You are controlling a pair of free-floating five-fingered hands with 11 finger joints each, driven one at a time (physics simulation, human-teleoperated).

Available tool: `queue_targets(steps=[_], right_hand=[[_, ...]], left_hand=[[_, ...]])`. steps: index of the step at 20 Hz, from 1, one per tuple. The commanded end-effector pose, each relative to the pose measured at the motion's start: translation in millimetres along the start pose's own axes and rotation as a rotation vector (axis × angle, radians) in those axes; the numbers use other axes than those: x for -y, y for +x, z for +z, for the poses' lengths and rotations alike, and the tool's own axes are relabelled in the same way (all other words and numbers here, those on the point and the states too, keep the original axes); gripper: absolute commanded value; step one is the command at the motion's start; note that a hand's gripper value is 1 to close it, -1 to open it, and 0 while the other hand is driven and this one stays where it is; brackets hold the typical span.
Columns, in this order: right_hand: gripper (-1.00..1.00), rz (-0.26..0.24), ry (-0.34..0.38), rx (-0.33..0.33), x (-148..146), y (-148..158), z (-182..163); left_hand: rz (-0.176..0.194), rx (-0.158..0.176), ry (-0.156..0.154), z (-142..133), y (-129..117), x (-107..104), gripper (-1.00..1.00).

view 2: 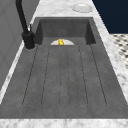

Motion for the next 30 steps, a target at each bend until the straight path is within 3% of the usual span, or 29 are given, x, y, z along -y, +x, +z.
queue_targets(steps=[1,5,6,12,16,17,19,21,24,30], right_hand=[[0.00,0.000,0.000,0.000,0,0,0],[0.00,0.000,0.000,0.000,0,0,0],[0.00,0.000,0.000,0.000,0,0,0],[0.00,0.000,0.000,0.000,0,0,0],[0.00,0.000,0.000,0.000,0,0,0],[0.00,0.000,0.000,0.000,0,0,0],[0.00,0.000,0.000,0.000,0,0,0],[0.00,0.000,0.000,0.000,0,0,0],[0.00,0.000,0.000,0.000,0,0,0],[0.00,0.000,0.000,0.000,0,0,0]], left_hand=[[-0.021,-0.021,0.010,-26,6,4,-1.00],[-0.025,-0.023,-0.001,-52,12,6,-1.00],[-0.018,-0.040,0.004,-54,11,9,-1.00],[-0.022,-0.024,-0.018,-96,14,9,-1.00],[-0.003,-0.023,-0.034,-124,19,-7,-1.00],[0.002,-0.018,-0.035,-125,23,-12,-1.00],[0.022,-0.049,-0.038,-107,23,-4,-1.00],[0.019,-0.038,-0.020,-82,30,1,-1.00],[0.019,-0.025,-0.016,-71,42,5,-1.00],[0.001,-0.035,-0.035,-74,92,14,-1.00]])
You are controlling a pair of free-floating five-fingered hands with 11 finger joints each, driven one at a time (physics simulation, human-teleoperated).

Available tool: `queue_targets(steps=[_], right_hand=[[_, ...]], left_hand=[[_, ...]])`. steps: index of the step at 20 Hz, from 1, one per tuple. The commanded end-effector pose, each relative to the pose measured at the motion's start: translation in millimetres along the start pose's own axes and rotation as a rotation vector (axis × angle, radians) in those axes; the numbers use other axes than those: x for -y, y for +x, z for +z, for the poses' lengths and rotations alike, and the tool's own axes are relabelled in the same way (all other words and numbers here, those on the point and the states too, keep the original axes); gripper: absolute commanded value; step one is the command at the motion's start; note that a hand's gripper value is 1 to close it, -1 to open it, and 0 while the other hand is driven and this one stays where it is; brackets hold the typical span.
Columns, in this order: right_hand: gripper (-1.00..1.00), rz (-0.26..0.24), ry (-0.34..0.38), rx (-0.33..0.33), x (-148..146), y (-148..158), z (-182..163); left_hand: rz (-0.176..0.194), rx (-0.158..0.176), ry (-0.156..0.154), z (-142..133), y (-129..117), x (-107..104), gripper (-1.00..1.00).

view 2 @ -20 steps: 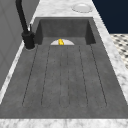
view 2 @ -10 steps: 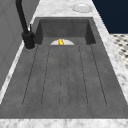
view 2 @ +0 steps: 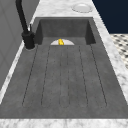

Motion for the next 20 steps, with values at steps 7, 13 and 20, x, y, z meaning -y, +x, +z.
queue_targets(steps=[7,13,20], right_hand=[[0.00,0.000,0.000,0.000,0,0,0],[0.00,0.000,0.000,0.000,0,0,0],[0.00,0.000,0.000,0.000,0,0,0]], left_hand=[[0.000,-0.016,0.012,-5,86,4,-1.00],[-0.020,-0.014,0.029,-20,120,-34,-1.00],[-0.001,-0.003,0.003,-45,174,-57,-1.00]])
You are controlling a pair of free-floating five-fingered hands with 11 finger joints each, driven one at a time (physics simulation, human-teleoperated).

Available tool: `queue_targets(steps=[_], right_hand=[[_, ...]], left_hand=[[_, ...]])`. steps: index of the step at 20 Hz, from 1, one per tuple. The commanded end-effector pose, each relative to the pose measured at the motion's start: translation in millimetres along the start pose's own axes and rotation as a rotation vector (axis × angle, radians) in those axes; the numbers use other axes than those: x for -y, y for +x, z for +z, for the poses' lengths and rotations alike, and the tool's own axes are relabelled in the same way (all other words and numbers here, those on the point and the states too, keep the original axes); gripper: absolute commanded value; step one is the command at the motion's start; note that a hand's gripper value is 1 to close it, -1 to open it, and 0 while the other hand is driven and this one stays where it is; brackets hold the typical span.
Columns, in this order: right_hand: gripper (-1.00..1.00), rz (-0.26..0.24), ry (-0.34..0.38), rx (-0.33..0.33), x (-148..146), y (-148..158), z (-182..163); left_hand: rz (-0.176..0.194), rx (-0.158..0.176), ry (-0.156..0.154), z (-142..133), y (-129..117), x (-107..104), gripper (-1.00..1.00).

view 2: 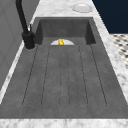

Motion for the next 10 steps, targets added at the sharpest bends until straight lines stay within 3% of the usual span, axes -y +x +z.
queue_targets(steps=[1,6,10], right_hand=[[0.00,0.000,0.000,0.000,0,0,0],[0.00,0.000,0.000,0.000,0,0,0],[0.00,0.000,0.000,0.000,0,0,0]], left_hand=[[0.000,0.000,0.000,-14,33,-4,-1.00],[-0.014,-0.013,-0.026,-33,79,-1,-1.00],[-0.222,-0.023,-0.025,-50,96,-1,-1.00]])
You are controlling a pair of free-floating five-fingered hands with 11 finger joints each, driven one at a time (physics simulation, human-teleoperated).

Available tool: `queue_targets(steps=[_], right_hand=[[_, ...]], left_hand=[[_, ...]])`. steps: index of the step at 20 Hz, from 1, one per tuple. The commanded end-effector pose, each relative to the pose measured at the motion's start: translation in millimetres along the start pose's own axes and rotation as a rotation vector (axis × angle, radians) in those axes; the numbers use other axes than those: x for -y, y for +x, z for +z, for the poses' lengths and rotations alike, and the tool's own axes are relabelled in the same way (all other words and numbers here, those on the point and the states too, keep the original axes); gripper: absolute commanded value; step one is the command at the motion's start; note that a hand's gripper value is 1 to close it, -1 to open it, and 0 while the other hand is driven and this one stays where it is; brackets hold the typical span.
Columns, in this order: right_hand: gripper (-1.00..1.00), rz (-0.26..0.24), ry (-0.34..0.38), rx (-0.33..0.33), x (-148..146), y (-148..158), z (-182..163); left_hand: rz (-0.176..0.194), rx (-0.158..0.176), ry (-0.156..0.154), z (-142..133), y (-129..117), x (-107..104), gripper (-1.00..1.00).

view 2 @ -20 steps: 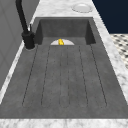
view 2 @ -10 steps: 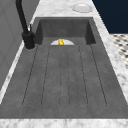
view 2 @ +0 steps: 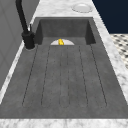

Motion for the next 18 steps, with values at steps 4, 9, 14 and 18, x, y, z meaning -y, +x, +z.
queue_targets(steps=[4,9,14,18], right_hand=[[0.00,0.000,0.000,0.000,0,0,0],[0.00,0.000,0.000,0.000,0,0,0],[0.00,0.000,0.000,0.000,0,0,0],[0.00,0.000,0.000,0.000,0,0,0]], left_hand=[[-0.093,-0.007,-0.015,-32,27,-17,-1.00],[-0.095,-0.026,-0.045,-55,11,-17,-1.00],[-0.062,-0.084,-0.055,-78,7,-11,-1.00],[-0.064,-0.127,-0.067,-96,3,-7,-1.00]])
